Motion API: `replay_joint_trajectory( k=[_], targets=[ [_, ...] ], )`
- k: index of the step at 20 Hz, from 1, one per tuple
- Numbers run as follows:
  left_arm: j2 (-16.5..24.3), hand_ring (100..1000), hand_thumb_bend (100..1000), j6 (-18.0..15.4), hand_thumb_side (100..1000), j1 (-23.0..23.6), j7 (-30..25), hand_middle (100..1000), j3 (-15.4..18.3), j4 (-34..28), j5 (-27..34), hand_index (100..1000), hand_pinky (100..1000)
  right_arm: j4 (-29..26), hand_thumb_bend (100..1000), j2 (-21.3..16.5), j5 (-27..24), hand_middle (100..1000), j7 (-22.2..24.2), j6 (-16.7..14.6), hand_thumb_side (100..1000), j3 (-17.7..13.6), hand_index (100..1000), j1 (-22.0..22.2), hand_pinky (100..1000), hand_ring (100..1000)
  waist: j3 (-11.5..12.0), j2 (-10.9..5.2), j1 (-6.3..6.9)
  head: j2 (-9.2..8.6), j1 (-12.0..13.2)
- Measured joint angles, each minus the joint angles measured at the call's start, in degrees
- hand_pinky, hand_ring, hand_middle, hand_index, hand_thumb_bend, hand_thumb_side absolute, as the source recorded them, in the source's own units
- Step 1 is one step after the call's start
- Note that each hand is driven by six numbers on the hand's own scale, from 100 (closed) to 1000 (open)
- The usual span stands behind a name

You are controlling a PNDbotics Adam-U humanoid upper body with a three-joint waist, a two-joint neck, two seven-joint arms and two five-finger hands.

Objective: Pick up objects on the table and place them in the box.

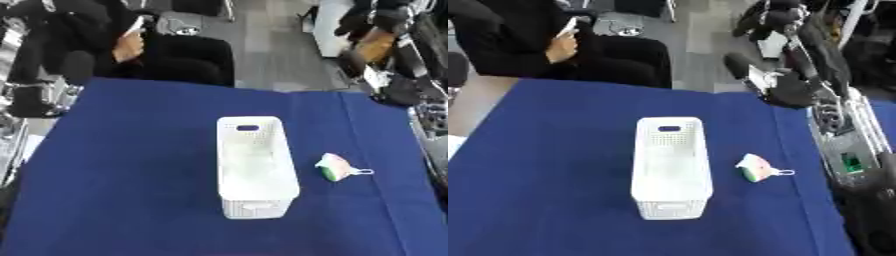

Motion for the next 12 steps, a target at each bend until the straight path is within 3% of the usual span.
replay_joint_trajectory(
  k=[3, 8, 12],
  targets=[
    [0.0, 596, 154, -0.1, 789, 0.0, -0.7, 457, 0.0, 0.1, 0.5, 720, 498, 6.5, 597, -2.4, 2.7, 723, 0.3, -0.1, 1000, 0.9, 671, -1.4, 728, 615, 0.2, -0.01, -0.16, -0.68, -2.9],
    [0.0, 596, 152, -0.2, 790, 0.0, -1.7, 456, 0.0, 0.1, 1.4, 721, 497, 16.7, 613, -3.7, 9.0, 737, -1.0, -0.8, 1000, 1.6, 672, -4.5, 752, 642, 0.2, -0.01, -0.26, -3.67, -10.1],
    [0.0, 596, 150, -0.3, 791, 0.0, -2.3, 453, 0.0, 0.2, 1.8, 721, 496, 23.1, 634, -3.7, 13.4, 752, -2.3, -1.2, 1000, 1.9, 680, -6.0, 786, 688, 0.2, -0.01, -0.21, -4.4, -12.6]
  ],
)
